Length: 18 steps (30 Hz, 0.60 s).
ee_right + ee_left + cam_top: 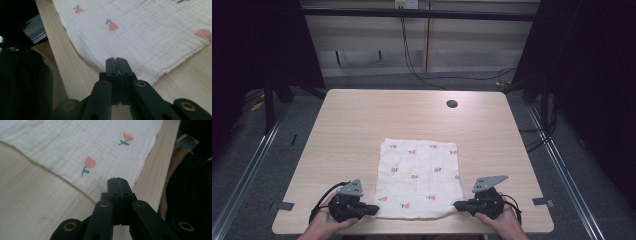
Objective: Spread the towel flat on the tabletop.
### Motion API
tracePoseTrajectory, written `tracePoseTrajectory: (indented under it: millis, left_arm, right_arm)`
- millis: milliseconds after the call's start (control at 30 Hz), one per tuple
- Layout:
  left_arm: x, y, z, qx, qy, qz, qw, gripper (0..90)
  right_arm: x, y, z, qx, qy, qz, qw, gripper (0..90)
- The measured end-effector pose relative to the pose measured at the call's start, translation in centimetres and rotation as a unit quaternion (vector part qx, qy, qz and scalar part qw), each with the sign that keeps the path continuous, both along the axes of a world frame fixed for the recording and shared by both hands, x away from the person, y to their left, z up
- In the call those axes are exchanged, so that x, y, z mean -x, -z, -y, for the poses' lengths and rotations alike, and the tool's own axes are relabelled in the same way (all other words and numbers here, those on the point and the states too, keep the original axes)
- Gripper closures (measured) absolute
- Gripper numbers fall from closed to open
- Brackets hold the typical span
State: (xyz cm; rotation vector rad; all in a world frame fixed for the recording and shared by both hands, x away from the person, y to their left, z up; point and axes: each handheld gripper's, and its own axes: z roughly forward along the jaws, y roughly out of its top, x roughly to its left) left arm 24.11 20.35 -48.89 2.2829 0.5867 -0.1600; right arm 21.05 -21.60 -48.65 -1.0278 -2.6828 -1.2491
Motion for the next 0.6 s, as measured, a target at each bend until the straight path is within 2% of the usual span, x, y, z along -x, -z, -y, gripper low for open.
tracePoseTrajectory:
  millis: [100,133,233,267,333,400,433,533,567,600]
  left_arm:
    - [0.4,0.2,0.3,0.000,0.007,-0.006,1.0000,90.0]
    - [0.4,0.1,0.3,-0.008,0.014,-0.003,0.9999,90.0]
    - [0.5,0.0,0.3,0.005,0.014,-0.014,0.9998,90.0]
    - [0.5,0.0,0.2,0.003,0.009,-0.009,0.9999,90.0]
    - [0.4,0.1,0.0,0.009,0.009,-0.014,0.9998,88.8]
    - [0.4,0.1,0.0,0.013,0.004,-0.020,0.9997,80.5]
    - [0.3,-0.1,-0.1,0.008,0.003,-0.019,0.9998,72.4]
    - [0.1,-0.9,-0.2,0.038,-0.006,-0.013,0.9992,67.1]
    - [0.0,-1.1,-0.2,0.043,-0.011,-0.009,0.9990,61.4]
    - [-0.1,-1.4,-0.3,0.049,-0.014,-0.005,0.9987,57.5]
  right_arm:
    - [0.5,-0.1,0.2,-0.005,0.003,-0.004,1.0000,88.7]
    - [0.7,-0.1,0.3,-0.006,0.003,-0.010,0.9999,88.6]
    - [0.7,0.1,0.7,-0.015,0.003,-0.020,0.9997,88.0]
    - [0.6,0.1,0.8,-0.016,0.003,-0.020,0.9997,86.5]
    - [0.6,0.0,0.7,-0.015,0.000,-0.017,0.9997,81.2]
    - [0.6,-0.2,0.7,-0.020,0.006,-0.012,0.9997,71.8]
    - [0.6,-0.4,0.8,-0.021,0.009,-0.006,0.9997,66.9]
    - [0.5,-1.4,1.7,-0.047,0.040,0.014,0.9980,61.5]
    - [0.3,-1.7,2.1,-0.053,0.057,0.024,0.9967,59.6]
    - [0.3,-1.8,2.2,-0.056,0.061,0.029,0.9962,58.8]
